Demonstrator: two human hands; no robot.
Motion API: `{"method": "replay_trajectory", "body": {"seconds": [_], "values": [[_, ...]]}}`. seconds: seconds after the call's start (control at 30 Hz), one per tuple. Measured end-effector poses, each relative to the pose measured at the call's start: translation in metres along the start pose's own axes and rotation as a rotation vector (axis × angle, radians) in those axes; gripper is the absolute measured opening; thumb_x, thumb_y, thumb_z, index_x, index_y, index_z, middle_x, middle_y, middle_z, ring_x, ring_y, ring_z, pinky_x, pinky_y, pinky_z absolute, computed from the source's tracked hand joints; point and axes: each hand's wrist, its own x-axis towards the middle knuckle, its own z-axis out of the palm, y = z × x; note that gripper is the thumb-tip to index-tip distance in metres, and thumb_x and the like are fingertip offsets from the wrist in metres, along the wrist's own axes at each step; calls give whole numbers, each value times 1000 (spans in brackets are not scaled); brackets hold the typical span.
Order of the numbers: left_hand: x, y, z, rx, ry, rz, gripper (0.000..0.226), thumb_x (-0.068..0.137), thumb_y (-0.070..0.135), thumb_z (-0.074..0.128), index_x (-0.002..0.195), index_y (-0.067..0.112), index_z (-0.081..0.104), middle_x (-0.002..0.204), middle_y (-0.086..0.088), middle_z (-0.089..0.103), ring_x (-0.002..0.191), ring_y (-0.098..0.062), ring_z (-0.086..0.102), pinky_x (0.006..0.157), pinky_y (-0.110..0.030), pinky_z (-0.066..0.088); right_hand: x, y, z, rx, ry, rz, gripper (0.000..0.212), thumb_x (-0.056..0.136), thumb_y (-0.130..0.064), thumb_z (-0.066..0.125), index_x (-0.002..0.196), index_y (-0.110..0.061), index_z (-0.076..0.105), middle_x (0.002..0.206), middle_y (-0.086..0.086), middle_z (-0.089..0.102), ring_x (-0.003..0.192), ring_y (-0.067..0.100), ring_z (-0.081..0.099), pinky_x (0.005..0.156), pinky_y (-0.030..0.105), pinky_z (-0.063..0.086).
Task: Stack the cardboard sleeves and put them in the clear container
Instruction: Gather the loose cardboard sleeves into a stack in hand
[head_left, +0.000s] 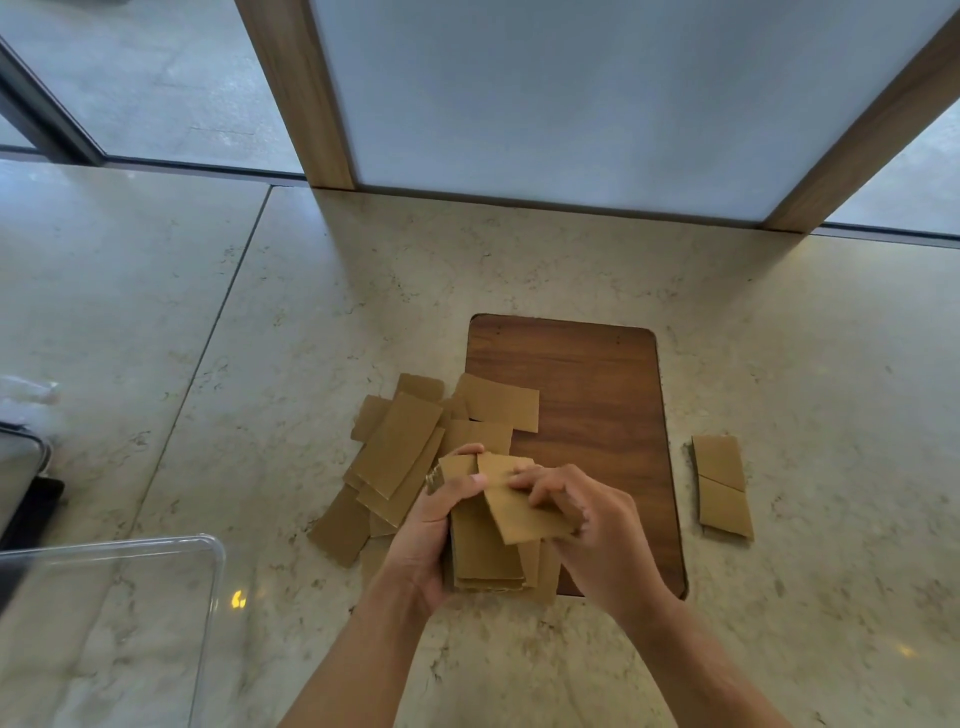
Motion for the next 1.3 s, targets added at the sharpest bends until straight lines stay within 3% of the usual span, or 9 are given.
{"method": "replay_trajectory", "body": {"seconds": [0.23,0.33,0.43,0.5,0.73,0.9,1.07,1.17,1.3], "values": [[-3,3,11,0,41,52,55,66,23,87,119,26,74,115,-24,76,87,-35,74,71,-48,62,-5,-5,5,-206,82,-218,21,89,-17,76,107,-8,74,115,1,75,119,10,68,98,27,57],[-4,3,16,-64,-10,47,51,75,25,92,122,22,71,106,-23,69,81,-33,69,70,-46,60,1,-11,9,-118,371,23,44,85,-3,83,117,-27,67,102,-13,71,91,-2,71,73,12,58],[-2,-2,17,-20,34,53,44,83,18,87,123,19,70,108,-26,65,81,-34,67,71,-48,60,11,-15,12,404,532,383,62,84,3,82,123,-42,62,96,-24,68,92,10,75,64,26,65],[-1,-4,18,5,72,60,47,85,16,81,129,16,66,110,-28,66,79,-35,69,67,-48,62,12,-11,11,625,520,486,58,84,5,81,123,-35,65,96,-19,74,94,16,78,64,36,66],[1,-1,11,51,31,188,51,78,10,80,126,26,71,114,-21,77,83,-36,76,68,-47,64,15,-10,14,644,529,665,25,91,-12,78,109,-20,64,98,7,79,88,25,80,66,40,66],[8,-1,14,29,164,283,57,71,4,77,123,28,74,121,-21,76,100,-40,76,81,-56,64,5,-3,25,400,462,758,9,98,-23,69,104,-29,73,96,-5,80,85,6,75,61,18,58],[10,3,13,30,224,325,57,74,11,77,128,29,71,128,-21,73,111,-46,72,92,-74,55,-4,-2,16,463,252,732,89,84,-10,86,149,-47,37,113,-2,69,82,12,77,61,23,60],[9,3,18,5,193,330,59,77,17,82,132,32,68,133,-22,70,118,-48,69,98,-72,53,3,-4,19,245,132,699,52,95,-24,76,142,-33,56,107,-8,72,74,9,76,53,28,60],[7,-2,24,33,136,273,60,74,19,89,129,34,71,131,-21,70,105,-36,76,83,-51,63,6,-11,36,-18,164,659,32,99,-44,65,126,-28,70,96,-19,72,85,-4,69,71,22,61]]}}
